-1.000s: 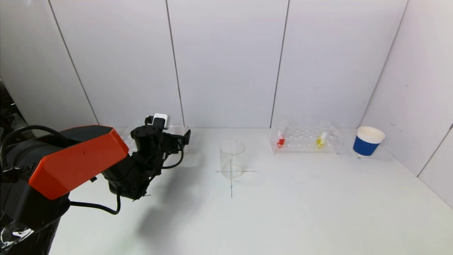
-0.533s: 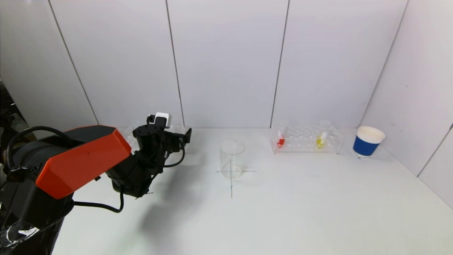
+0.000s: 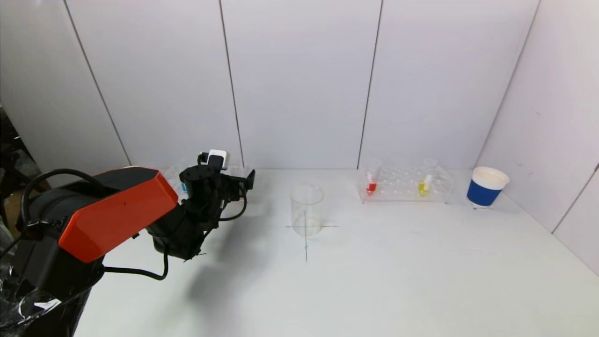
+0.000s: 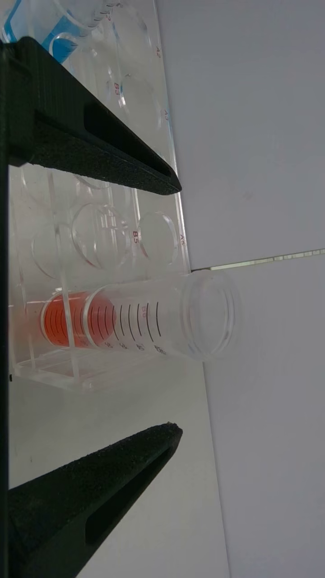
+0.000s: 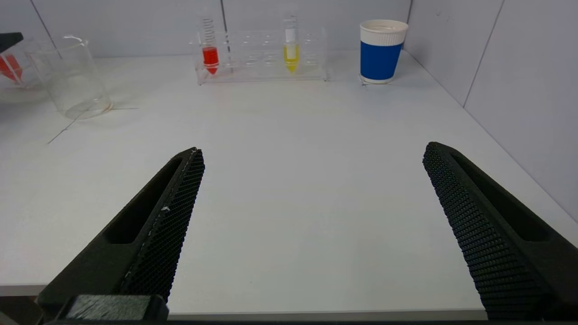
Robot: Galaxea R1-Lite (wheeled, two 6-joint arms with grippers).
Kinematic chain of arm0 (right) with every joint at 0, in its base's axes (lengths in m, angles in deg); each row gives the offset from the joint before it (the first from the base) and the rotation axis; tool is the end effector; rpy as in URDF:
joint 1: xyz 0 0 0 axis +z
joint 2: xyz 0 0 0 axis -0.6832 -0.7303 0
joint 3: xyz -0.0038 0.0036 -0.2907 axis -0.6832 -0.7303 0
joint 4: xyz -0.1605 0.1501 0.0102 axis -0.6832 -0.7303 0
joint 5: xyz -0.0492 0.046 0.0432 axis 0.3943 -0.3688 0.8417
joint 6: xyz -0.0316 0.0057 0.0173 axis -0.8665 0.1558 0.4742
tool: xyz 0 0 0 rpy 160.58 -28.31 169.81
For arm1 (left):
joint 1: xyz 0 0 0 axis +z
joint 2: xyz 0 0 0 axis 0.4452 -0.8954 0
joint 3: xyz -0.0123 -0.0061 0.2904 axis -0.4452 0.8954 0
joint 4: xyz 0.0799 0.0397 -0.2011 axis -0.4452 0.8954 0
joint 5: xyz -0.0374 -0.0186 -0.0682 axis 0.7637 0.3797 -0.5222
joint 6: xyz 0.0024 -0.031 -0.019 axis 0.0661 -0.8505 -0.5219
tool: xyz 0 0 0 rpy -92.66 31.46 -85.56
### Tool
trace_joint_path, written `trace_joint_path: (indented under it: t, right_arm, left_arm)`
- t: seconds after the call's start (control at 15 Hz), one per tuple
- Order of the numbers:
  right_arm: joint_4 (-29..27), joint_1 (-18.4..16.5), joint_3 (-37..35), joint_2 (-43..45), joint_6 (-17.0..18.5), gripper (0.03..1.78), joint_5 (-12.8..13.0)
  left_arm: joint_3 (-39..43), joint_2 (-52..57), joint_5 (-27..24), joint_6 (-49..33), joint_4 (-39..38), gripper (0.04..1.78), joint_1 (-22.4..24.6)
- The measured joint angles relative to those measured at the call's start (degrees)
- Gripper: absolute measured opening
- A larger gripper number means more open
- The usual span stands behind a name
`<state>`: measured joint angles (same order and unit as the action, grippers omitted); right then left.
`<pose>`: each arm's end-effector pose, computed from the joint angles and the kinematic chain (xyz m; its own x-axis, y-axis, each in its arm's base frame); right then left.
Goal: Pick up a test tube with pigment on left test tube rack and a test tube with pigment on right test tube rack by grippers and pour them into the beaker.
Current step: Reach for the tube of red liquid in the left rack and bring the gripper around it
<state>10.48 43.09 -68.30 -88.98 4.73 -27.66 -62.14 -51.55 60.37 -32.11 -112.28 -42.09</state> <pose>0.0324 -0.0006 0.0766 0.9998 -0.0159 0.0091 0.0155 0.9990 0.0414 0.4439 -0.1191 0.0128 0.9910 -0.1314 0.0241 0.1301 0.9903 0.0485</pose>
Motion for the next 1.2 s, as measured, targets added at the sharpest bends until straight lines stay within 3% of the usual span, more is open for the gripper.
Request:
trace_joint_path:
  t: [1.2]
  right_arm:
    - [0.02,0.0,0.0,0.0,0.0,1.76,0.02]
  left_arm:
    - [-1.6,-0.68,0.13,0.79,0.44,1.76,-0.11]
